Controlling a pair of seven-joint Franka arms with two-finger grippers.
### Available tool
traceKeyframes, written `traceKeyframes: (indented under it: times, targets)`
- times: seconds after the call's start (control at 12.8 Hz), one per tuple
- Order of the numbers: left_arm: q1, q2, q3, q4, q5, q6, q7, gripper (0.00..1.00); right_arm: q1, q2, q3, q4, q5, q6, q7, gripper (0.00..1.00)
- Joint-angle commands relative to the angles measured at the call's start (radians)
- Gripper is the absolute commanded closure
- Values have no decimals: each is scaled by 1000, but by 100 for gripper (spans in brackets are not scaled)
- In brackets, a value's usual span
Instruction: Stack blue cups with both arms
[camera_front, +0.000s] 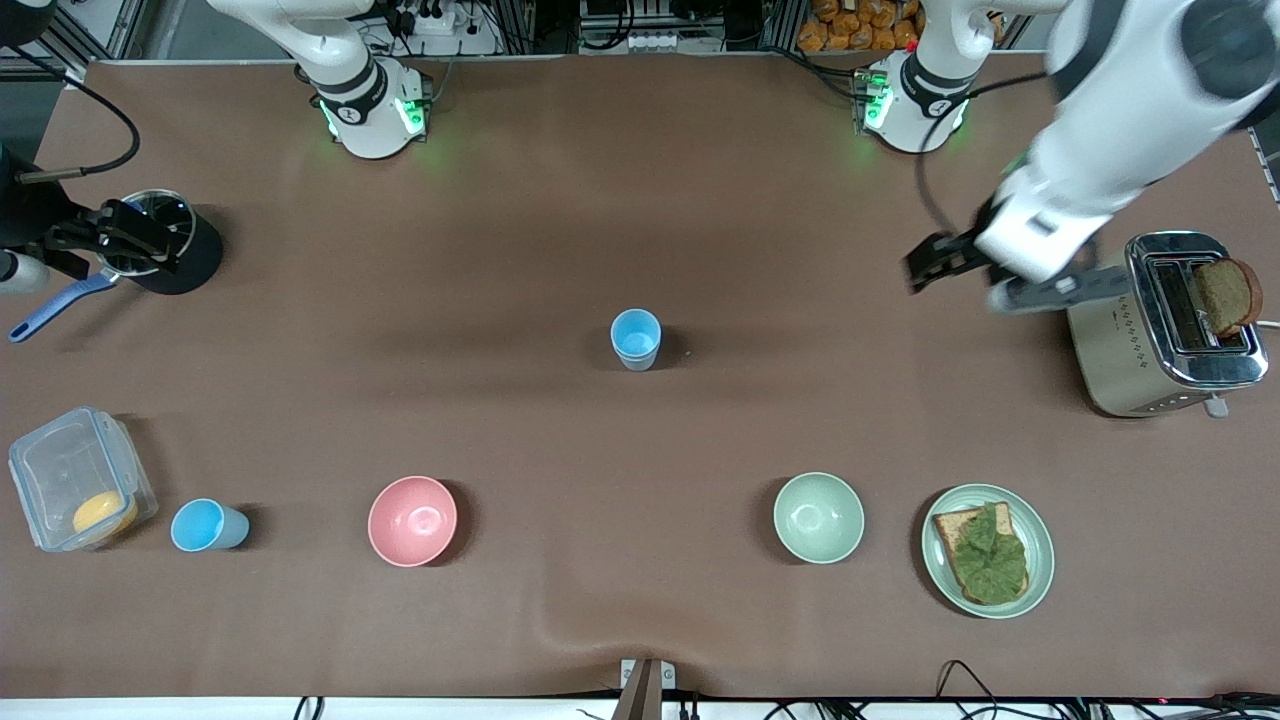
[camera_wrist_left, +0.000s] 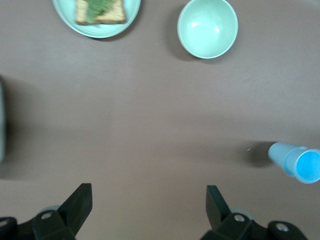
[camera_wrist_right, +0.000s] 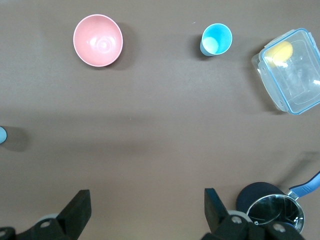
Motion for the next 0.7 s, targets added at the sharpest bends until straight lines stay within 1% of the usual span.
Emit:
traceKeyframes:
  times: [0.0, 0.16, 0.39, 0.62]
  targets:
    - [94, -103, -18, -50, 21, -59, 133, 0, 14, 2, -4, 9, -6, 0, -5, 0]
    - [134, -140, -12, -49, 21, -96, 199, 0, 14, 2, -4, 9, -6, 2, -5, 0]
    - [180, -184, -10, -49, 23, -156, 241, 0, 14, 3, -4, 9, -6, 8, -5, 0]
    - [196, -174, -16, -29, 23, -176, 238, 0, 14, 3, -4, 7, -6, 8, -5, 0]
